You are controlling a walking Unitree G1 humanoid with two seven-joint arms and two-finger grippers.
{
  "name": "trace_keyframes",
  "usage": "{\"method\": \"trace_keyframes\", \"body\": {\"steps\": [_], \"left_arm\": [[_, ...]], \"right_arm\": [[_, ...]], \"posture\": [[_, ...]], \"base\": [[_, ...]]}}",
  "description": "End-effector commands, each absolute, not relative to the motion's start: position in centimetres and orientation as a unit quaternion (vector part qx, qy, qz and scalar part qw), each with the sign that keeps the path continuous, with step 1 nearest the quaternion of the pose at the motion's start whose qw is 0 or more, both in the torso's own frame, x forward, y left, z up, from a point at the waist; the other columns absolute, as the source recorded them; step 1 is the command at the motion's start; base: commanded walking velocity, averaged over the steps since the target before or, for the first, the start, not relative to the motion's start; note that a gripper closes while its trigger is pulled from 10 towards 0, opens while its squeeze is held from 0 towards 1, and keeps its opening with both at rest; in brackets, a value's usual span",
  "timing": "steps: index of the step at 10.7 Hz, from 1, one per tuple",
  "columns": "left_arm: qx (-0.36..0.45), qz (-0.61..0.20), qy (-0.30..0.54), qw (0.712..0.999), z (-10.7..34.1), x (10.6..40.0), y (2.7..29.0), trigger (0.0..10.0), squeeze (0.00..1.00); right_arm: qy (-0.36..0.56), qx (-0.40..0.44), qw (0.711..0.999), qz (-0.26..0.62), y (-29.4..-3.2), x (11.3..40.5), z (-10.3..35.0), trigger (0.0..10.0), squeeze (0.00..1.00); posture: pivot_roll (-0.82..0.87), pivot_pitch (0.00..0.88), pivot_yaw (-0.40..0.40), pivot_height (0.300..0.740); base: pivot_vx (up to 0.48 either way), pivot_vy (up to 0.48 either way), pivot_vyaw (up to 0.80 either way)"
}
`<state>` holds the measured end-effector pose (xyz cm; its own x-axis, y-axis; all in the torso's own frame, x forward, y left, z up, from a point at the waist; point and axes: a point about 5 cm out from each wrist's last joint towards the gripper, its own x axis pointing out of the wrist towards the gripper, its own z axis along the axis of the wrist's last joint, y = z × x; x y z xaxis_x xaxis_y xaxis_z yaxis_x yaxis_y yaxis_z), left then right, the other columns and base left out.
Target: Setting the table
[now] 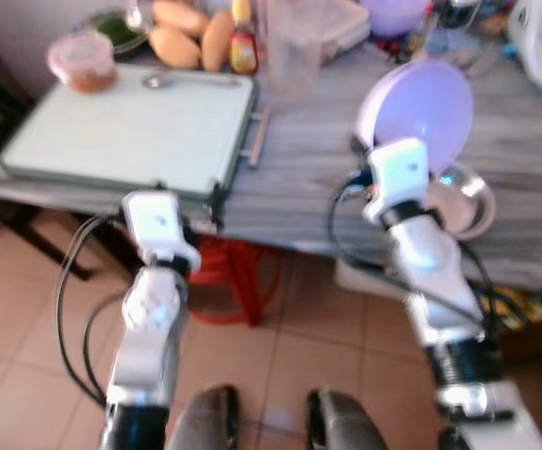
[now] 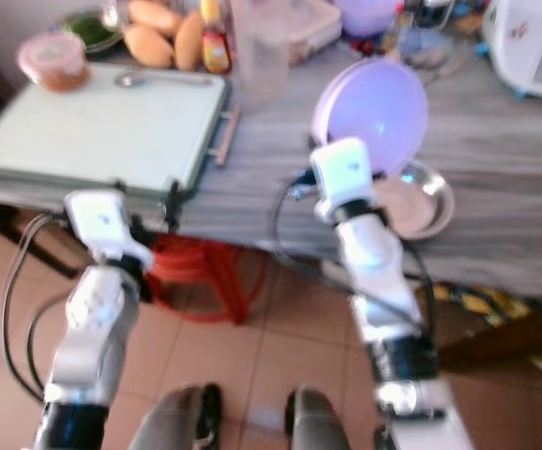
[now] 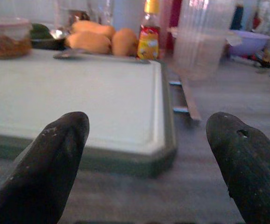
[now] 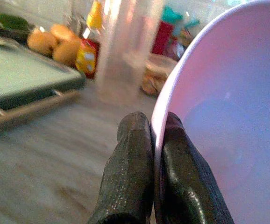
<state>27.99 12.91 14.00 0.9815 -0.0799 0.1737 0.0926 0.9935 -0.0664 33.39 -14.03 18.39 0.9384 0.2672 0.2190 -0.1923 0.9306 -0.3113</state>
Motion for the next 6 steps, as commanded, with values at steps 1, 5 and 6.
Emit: {"method": "trace_keyframes", "body": {"steps": [1, 5, 6], "left_arm": [[-0.030, -0.038, -0.087, 0.995, 14.1, 27.6, 13.5, 10.0, 0.00], [-0.033, -0.045, -0.079, 0.995, 13.9, 27.4, 13.3, 10.0, 0.00], [-0.033, -0.049, -0.074, 0.995, 13.9, 27.3, 13.3, 10.0, 0.00]], "right_arm": [[-0.125, -0.148, 0.972, 0.136, -13.6, 33.8, 18.7, 10.0, 0.00], [-0.089, -0.180, 0.967, 0.158, -14.7, 35.9, 19.5, 10.0, 0.00], [-0.082, -0.184, 0.965, 0.166, -15.0, 36.5, 19.9, 10.0, 0.00]], "posture": [[-0.01, 0.177, 0.008, 0.740], [-0.01, 0.187, 0.011, 0.740], [0.00, 0.195, 0.017, 0.740]], "base": [[0.000, 0.000, 0.00], [0.000, 0.000, 0.00], [0.000, 0.000, 0.00]]}}
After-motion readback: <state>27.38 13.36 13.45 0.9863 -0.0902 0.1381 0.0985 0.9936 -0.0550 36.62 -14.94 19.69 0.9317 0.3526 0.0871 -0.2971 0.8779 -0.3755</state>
